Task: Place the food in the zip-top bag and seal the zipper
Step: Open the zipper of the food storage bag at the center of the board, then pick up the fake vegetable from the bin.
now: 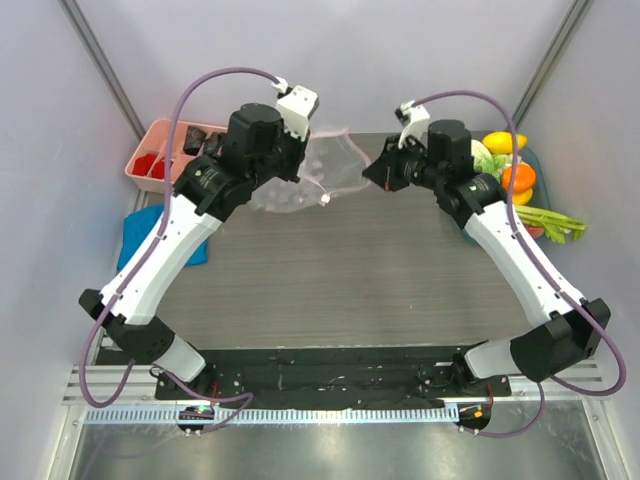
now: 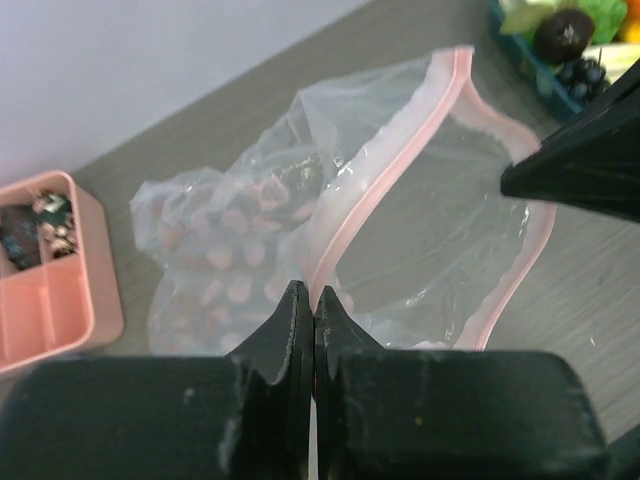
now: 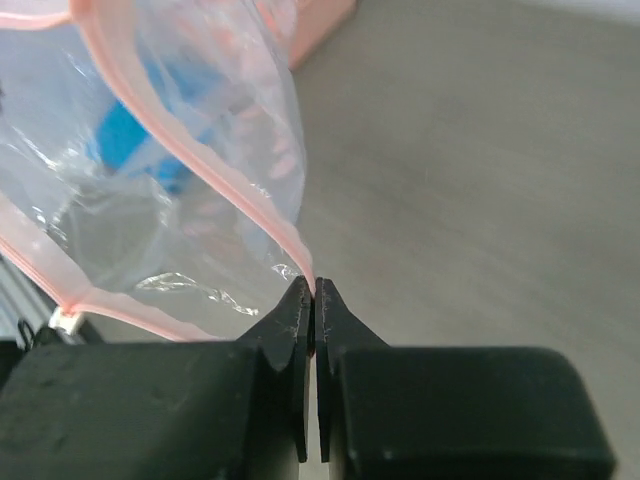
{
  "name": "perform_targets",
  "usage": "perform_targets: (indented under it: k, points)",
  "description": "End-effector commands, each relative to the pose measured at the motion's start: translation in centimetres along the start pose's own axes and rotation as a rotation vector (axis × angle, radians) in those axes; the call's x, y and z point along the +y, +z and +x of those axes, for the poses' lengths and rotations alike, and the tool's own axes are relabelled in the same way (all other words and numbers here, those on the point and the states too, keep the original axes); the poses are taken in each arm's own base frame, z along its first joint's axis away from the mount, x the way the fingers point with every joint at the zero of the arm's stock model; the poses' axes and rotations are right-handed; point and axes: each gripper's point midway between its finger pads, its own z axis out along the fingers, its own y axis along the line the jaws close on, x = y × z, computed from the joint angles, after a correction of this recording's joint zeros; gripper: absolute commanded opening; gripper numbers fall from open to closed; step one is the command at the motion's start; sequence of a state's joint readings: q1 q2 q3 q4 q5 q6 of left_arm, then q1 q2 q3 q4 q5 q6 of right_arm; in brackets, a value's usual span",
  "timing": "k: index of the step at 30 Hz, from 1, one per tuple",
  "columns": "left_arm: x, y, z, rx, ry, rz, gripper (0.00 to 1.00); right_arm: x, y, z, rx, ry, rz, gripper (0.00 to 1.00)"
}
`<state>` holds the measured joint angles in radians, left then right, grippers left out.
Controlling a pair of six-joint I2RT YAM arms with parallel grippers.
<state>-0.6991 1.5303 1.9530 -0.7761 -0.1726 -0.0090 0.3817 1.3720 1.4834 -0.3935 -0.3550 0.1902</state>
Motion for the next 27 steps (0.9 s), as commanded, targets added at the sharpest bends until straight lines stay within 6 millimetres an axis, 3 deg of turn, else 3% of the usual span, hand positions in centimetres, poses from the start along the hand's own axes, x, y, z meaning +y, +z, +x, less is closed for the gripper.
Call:
perform_targets:
  k: [1, 3, 4, 6, 7, 9, 10, 16, 17, 18, 19, 27]
  points:
    - [-1.9, 2.1, 4.4, 0.146, -0.055, 0.044, 0.0, -0.6, 0.7, 7.1, 0.209, 0.083, -0.033, 0.09]
    - [-2.6, 3.1, 6.8, 0.217, -0.076, 0.059, 0.0, -1.6, 1.0, 9.0, 0.269, 0.099, -0.01, 0.13]
    - [-3.0, 3.9, 8.7, 0.27, -0.08, 0.062, 0.0, -2.5, 0.9, 9.2, 0.28, 0.102, 0.003, 0.22]
    - [-3.7, 4.6, 10.6, 0.325, -0.096, 0.086, 0.0, -3.3, 0.6, 9.8, 0.314, 0.113, 0.004, 0.4]
    - [-4.1, 5.0, 11.6, 0.355, -0.124, 0.086, 0.0, -3.4, 0.4, 9.3, 0.314, 0.115, -0.017, 0.58]
    - [-4.7, 5.9, 13.0, 0.398, -0.144, 0.097, 0.0, -4.9, -0.6, 9.0, 0.336, 0.119, -0.003, 0.71]
    - [-4.9, 6.2, 13.4, 0.41, -0.168, 0.095, 0.0, -5.3, -0.9, 7.8, 0.324, 0.111, 0.002, 0.82]
    - [-5.4, 7.9, 14.2, 0.428, -0.214, 0.096, 0.0, -11.0, -5.9, 5.3, 0.315, 0.124, 0.166, 0.94]
    - [-5.4, 8.0, 14.2, 0.427, -0.222, 0.098, 0.0, -11.7, -7.1, 5.6, 0.341, 0.131, 0.206, 0.94]
    - [-5.4, 8.0, 14.0, 0.421, -0.223, 0.097, 0.0, -13.6, -8.9, 4.7, 0.327, 0.083, 0.26, 0.95]
    - [-5.4, 8.0, 13.9, 0.417, -0.224, 0.099, 0.0, -14.3, -10.0, 4.5, 0.338, 0.05, 0.287, 0.95]
    - [-6.5, 7.8, 13.6, 0.425, -0.226, 0.161, 0.0, -24.4, -22.5, 7.3, 0.76, -0.403, 0.659, 1.0]
